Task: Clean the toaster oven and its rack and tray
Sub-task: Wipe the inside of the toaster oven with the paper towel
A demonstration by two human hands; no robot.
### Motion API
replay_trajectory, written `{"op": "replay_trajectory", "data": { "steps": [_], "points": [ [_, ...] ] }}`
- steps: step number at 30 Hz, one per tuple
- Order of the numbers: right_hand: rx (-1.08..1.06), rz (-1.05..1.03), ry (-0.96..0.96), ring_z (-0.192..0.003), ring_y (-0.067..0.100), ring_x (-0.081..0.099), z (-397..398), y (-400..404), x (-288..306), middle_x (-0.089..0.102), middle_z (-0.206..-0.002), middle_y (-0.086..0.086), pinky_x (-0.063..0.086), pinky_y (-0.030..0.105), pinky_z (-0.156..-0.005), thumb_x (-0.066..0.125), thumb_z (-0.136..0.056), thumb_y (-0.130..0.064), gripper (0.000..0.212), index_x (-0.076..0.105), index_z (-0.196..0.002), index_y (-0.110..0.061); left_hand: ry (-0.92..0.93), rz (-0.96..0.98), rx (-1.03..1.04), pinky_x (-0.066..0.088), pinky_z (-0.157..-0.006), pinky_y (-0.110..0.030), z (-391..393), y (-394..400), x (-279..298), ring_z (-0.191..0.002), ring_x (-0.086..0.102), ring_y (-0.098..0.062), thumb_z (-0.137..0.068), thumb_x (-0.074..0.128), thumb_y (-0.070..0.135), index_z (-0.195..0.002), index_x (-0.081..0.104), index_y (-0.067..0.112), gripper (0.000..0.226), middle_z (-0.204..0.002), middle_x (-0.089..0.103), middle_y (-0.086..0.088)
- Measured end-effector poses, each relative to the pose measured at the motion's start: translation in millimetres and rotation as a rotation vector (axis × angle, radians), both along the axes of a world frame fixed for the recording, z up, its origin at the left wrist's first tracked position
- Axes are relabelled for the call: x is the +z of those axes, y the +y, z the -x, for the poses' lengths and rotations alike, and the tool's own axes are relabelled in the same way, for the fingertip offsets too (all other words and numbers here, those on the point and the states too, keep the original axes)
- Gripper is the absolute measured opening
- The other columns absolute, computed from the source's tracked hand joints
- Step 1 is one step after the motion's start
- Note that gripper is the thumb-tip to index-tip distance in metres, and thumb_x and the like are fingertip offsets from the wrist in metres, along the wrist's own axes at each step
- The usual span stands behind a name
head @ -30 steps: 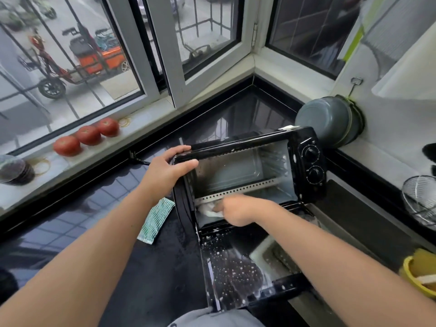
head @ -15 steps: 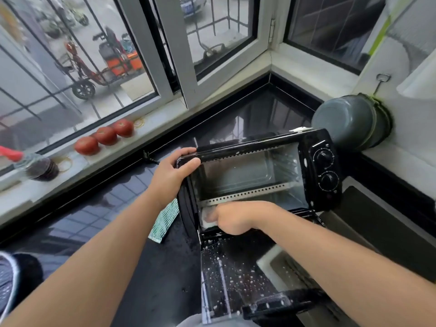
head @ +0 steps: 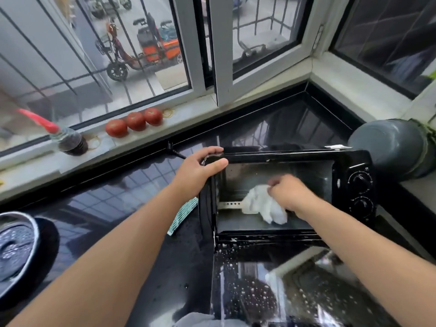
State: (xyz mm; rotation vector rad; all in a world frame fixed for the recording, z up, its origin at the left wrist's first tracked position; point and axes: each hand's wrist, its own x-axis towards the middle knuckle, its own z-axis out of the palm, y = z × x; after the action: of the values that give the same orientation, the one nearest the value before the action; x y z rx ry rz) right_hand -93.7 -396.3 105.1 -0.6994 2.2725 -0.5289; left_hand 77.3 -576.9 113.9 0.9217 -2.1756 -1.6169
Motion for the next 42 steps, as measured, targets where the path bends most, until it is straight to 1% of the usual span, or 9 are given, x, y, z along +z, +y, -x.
{"op": "replay_trajectory", "data": {
  "steps": [6, 8, 12, 17, 20, 24, 29, 37, 42],
  "points": [
    [-0.035, 0.147, -0.556, -0.086, 0.035, 0.061, -34, -38, 6, 0.061, -0.093, 0.024, 0.047, 0.033, -0.063, 0.043, -0.097, 0.002, 0.030, 0.061, -0.122, 0.000, 0.009, -0.013, 0.009, 0.045, -0.107, -0.029, -1, 0, -4, -0.115, 0.065, -0.003, -0.075, 0.075, 0.058, -0.122, 0.071, 0.038, 0.052, -0.121, 0.071, 0.016],
    [0.198, 0.109, -0.425, -0.115, 0.039, 0.059, -40, -44, -6, 0.064, -0.118, 0.025, 0.051, 0.038, -0.084, 0.046, -0.087, 0.015, 0.047, 0.060, -0.129, 0.000, 0.005, -0.010, 0.007, 0.046, -0.108, -0.031, -2, 0, -5, -0.115, 0.065, -0.005, -0.076, 0.075, 0.058, -0.122, 0.070, 0.039, 0.051, -0.121, 0.071, 0.015],
    [0.655, -0.062, 0.072, -0.117, 0.023, 0.059, -34, -57, -22, 0.065, -0.128, 0.000, 0.048, 0.029, -0.093, 0.064, -0.093, -0.022, 0.033, 0.066, -0.126, -0.025, 0.015, -0.021, 0.006, 0.046, -0.102, -0.023, -1, 0, -3, -0.113, 0.065, 0.000, -0.081, 0.075, 0.049, -0.124, 0.070, 0.035, 0.046, -0.121, 0.071, 0.014],
    [0.772, -0.249, -0.044, -0.106, 0.019, 0.060, -3, -53, -22, 0.068, -0.114, -0.006, 0.048, 0.035, -0.095, 0.043, -0.096, -0.062, 0.045, 0.068, -0.111, -0.028, 0.009, -0.020, 0.009, 0.039, -0.087, -0.001, 0, 2, 0, -0.106, 0.060, 0.015, -0.080, 0.074, 0.047, -0.124, 0.069, 0.035, 0.046, -0.120, 0.069, 0.021],
    [0.882, -0.290, -0.067, -0.120, 0.024, 0.054, 3, -59, -24, 0.059, -0.130, -0.001, 0.042, 0.040, -0.105, 0.046, -0.103, -0.036, 0.036, 0.056, -0.134, -0.021, 0.028, -0.040, 0.027, 0.041, -0.085, -0.001, 1, 3, 0, -0.103, 0.063, 0.011, -0.079, 0.075, 0.044, -0.122, 0.070, 0.032, 0.045, -0.117, 0.071, 0.017],
    [0.852, -0.123, -0.019, -0.081, 0.021, 0.058, -20, -82, -39, 0.064, -0.083, -0.003, 0.042, 0.029, -0.065, 0.064, -0.090, -0.035, 0.020, 0.064, -0.080, -0.019, 0.035, -0.045, 0.031, 0.045, -0.094, -0.010, -1, 4, -3, -0.108, 0.065, 0.004, -0.080, 0.075, 0.044, -0.124, 0.070, 0.030, 0.047, -0.120, 0.071, 0.012],
    [0.789, -0.093, -0.058, -0.085, 0.023, 0.061, -27, -84, -48, 0.070, -0.095, 0.004, 0.048, 0.033, -0.074, 0.062, -0.090, -0.042, 0.034, 0.070, -0.096, -0.010, 0.028, -0.053, 0.015, 0.045, -0.093, -0.009, -4, 2, -3, -0.109, 0.065, 0.003, -0.083, 0.076, 0.038, -0.125, 0.069, 0.028, 0.043, -0.120, 0.071, 0.013],
    [0.999, -0.660, 0.159, -0.101, 0.027, 0.057, 47, -51, -15, 0.062, -0.117, 0.006, 0.045, 0.029, -0.083, 0.050, -0.098, -0.039, 0.038, 0.064, -0.122, -0.013, 0.009, -0.049, 0.022, 0.038, -0.081, 0.004, -4, 1, -3, -0.100, 0.059, 0.022, -0.092, 0.077, 0.027, -0.126, 0.068, 0.027, 0.035, -0.118, 0.065, 0.024],
    [0.843, -0.283, 0.031, -0.085, 0.024, 0.057, -37, -88, -32, 0.061, -0.086, 0.002, 0.044, 0.028, -0.065, 0.049, -0.098, -0.020, 0.018, 0.064, -0.097, -0.009, 0.033, -0.048, 0.044, 0.046, -0.101, -0.017, -3, 1, -5, -0.113, 0.065, -0.001, -0.081, 0.077, 0.043, -0.123, 0.070, 0.030, 0.045, -0.119, 0.072, 0.013]
  ]
}}
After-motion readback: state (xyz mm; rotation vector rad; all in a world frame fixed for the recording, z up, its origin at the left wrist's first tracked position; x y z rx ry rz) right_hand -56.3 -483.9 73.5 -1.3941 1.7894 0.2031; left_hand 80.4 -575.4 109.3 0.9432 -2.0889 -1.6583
